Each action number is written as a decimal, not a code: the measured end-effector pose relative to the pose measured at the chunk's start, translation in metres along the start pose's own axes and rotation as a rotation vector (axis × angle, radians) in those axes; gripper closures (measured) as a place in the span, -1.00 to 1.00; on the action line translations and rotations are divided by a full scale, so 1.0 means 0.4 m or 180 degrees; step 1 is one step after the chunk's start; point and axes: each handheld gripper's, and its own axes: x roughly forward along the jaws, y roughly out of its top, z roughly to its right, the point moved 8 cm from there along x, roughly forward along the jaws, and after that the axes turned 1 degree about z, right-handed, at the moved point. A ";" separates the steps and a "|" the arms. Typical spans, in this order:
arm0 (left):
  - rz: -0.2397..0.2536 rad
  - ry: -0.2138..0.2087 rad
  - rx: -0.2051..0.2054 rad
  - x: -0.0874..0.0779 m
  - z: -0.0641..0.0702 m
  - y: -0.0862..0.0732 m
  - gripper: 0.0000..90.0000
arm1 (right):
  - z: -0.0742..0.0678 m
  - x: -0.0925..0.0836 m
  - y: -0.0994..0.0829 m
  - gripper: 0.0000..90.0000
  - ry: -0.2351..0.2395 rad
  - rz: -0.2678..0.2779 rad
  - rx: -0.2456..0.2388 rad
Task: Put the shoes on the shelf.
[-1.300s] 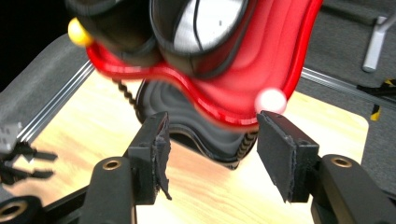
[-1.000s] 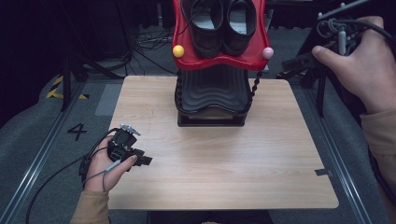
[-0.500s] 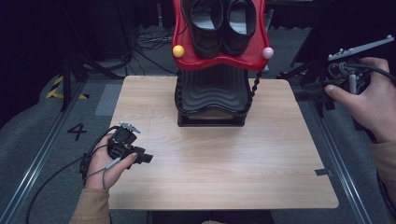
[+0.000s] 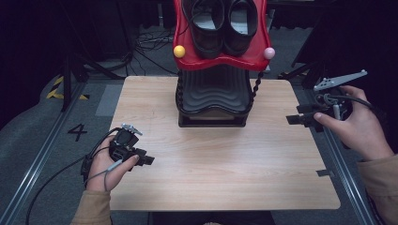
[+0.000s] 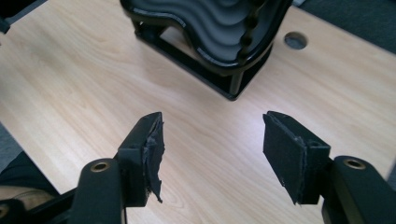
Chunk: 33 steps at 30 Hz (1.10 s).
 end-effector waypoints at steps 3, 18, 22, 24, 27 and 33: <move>0.0005 0.0009 -0.0014 0.001 0.001 -0.003 0.17 | -0.007 0.033 -0.028 -0.14 0.0068 -0.0014 -0.0013; -0.0077 0.0030 0.0001 0.005 0.011 -0.035 0.17 | -0.037 0.223 -0.159 -0.18 0.0184 -0.0159 -0.0266; -0.0079 0.0032 -0.0025 0.005 0.011 -0.047 0.17 | -0.041 0.261 -0.183 -0.18 0.0222 -0.0170 -0.0244; -0.0081 0.0037 -0.0047 0.006 0.010 -0.053 0.17 | -0.044 0.279 -0.195 -0.19 0.0258 -0.0163 -0.0209; -0.0099 0.0033 -0.0066 0.008 0.008 -0.061 0.17 | -0.045 0.304 -0.215 -0.19 0.0267 -0.0177 -0.0203; -0.0114 0.0039 -0.0079 0.014 0.008 -0.063 0.16 | -0.048 0.344 -0.250 -0.20 0.0326 -0.0241 -0.0193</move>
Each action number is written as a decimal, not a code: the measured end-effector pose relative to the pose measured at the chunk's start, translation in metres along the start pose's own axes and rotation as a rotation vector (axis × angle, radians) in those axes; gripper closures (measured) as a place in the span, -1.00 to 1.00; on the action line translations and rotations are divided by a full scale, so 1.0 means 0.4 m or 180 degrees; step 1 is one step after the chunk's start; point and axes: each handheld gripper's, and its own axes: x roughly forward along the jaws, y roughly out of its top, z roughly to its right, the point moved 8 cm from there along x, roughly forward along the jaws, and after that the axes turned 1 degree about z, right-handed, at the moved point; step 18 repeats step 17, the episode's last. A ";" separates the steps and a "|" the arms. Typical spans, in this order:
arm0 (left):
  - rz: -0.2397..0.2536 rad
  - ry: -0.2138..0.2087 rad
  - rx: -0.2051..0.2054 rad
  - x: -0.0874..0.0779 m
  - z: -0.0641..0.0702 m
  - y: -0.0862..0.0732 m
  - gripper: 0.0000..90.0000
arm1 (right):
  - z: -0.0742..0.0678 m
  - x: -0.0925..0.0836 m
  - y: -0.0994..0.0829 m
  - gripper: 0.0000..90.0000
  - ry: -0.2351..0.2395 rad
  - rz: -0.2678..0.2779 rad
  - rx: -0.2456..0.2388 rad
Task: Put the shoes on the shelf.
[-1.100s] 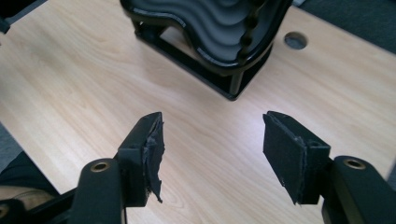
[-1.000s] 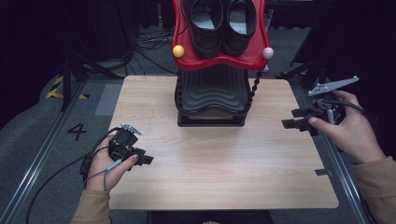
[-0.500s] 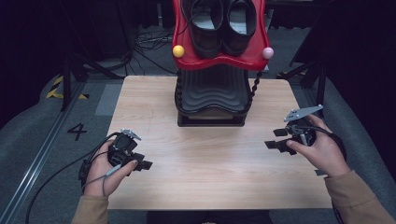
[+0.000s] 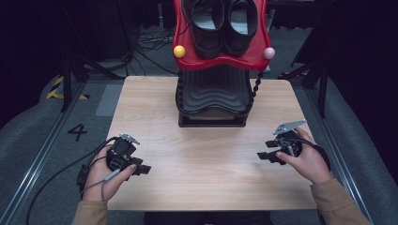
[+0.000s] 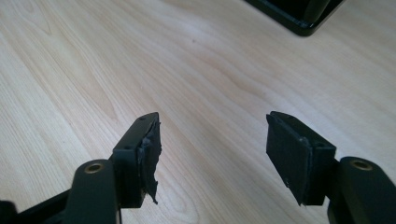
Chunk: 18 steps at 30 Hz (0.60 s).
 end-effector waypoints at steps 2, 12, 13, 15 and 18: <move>-0.0019 -0.0005 0.0013 0.006 0.000 0.001 0.16 | 0.001 0.016 -0.013 -0.21 0.0017 0.0000 0.0018; -0.0119 -0.0013 0.0028 0.028 -0.008 -0.004 0.16 | 0.004 0.082 -0.082 -0.22 0.0013 -0.0312 0.0002; -0.0119 -0.0013 0.0028 0.028 -0.008 -0.004 0.15 | 0.003 0.083 -0.081 -0.22 0.0019 -0.0300 -0.0002; -0.0128 -0.0018 0.0015 0.032 -0.012 -0.006 0.13 | 0.002 0.085 -0.080 -0.23 0.0035 -0.0270 -0.0008; -0.0231 -0.0048 -0.0006 0.040 -0.015 -0.012 0.07 | 0.003 0.091 -0.083 -0.22 0.0091 -0.0197 -0.0031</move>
